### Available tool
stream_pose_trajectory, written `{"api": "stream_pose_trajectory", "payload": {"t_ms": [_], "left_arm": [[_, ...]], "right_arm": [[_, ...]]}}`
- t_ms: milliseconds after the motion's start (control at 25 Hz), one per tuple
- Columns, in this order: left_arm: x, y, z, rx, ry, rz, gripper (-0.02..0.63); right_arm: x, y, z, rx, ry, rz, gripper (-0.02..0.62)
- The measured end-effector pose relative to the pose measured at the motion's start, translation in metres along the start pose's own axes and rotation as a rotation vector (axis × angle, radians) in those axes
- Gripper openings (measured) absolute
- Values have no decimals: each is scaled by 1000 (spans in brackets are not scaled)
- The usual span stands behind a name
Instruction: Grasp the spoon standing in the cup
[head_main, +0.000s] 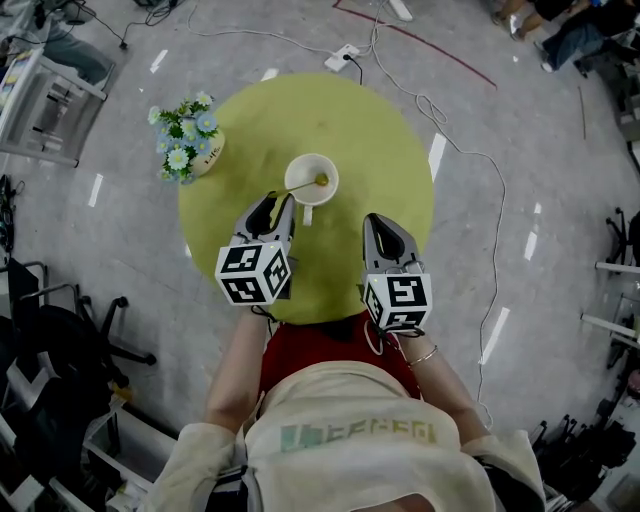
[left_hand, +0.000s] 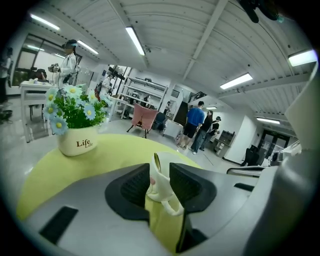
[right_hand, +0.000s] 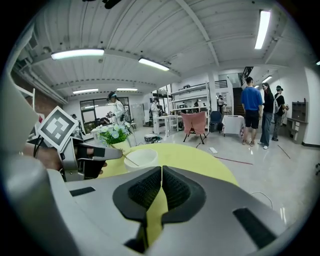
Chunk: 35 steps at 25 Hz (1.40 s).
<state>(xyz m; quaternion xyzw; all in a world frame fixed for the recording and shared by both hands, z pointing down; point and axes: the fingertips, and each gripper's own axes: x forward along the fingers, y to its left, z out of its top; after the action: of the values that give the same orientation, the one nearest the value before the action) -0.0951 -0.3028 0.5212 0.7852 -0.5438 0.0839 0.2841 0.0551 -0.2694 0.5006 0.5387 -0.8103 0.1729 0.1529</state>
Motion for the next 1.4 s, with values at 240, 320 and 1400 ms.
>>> {"api": "stream_pose_trajectory", "payload": {"t_ms": [240, 320, 1400], "left_arm": [[10, 1, 1, -13, 10, 2, 130], [12, 1, 2, -14, 11, 7, 126], [18, -4, 11, -4, -25, 45, 31]], "right_arm": [[14, 0, 0, -1, 14, 29, 37], [16, -1, -1, 0, 21, 33, 37], [15, -6, -9, -2, 38, 55, 37]]}}
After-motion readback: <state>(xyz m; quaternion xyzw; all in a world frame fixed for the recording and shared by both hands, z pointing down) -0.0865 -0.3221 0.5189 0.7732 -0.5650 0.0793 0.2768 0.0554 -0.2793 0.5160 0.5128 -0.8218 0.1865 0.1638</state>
